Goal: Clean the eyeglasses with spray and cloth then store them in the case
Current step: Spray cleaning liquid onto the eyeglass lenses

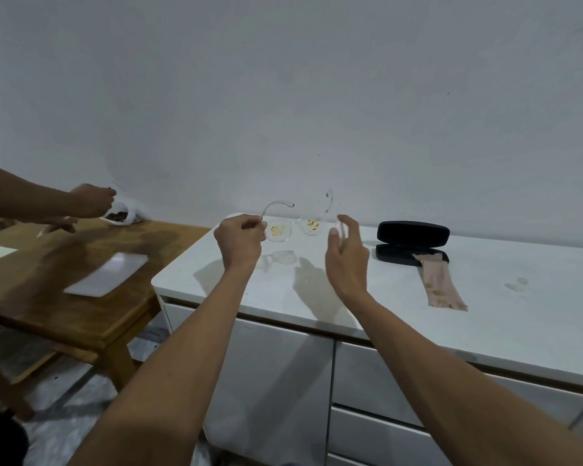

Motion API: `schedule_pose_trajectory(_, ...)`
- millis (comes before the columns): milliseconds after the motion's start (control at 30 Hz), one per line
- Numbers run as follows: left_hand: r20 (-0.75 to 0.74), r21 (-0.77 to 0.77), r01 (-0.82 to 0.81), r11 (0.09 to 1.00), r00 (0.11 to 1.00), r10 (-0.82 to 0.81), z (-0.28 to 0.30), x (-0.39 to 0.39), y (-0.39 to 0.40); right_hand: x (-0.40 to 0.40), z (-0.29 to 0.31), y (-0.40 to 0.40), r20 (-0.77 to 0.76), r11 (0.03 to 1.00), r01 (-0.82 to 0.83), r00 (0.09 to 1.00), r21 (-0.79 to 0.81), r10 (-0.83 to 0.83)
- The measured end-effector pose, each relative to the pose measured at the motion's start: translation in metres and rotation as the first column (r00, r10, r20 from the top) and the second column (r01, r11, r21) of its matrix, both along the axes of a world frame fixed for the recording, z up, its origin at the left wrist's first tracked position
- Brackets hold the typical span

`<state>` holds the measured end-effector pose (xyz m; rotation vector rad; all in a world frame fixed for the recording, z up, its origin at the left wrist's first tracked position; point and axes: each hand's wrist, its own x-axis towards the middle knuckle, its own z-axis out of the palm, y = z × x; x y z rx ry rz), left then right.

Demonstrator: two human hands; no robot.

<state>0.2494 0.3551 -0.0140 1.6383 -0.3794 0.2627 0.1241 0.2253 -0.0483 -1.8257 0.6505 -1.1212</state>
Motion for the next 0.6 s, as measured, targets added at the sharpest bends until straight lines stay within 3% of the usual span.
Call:
schedule_pose_trajectory(100, 0.011, -0.014, 0.021, 1.0, 1.0, -0.021, 0.001, 0.0, 0.001, -0.003, 0.003, -0.015, 0.185, 0.905, -0.134, 0.981, 0.403, 0.063)
schedule_pose_trajectory(200, 0.026, -0.026, 0.049, 0.998, 0.998, -0.049, 0.004, -0.001, 0.001, -0.005, 0.013, -0.026, 0.295, 0.739, -0.279, 0.949, 0.613, 0.114)
schedule_pose_trajectory(367, 0.011, -0.057, 0.081, 0.995, 0.997, -0.081, 0.005, -0.001, 0.001, -0.006, 0.025, -0.031, 0.397, 0.584, -0.417, 0.902, 0.697, 0.17)
schedule_pose_trajectory(600, -0.008, -0.093, 0.102, 0.99, 0.995, -0.103, 0.003, -0.003, 0.002, -0.007, 0.027, -0.025, 0.404, 0.517, -0.473, 0.881, 0.714, 0.247)
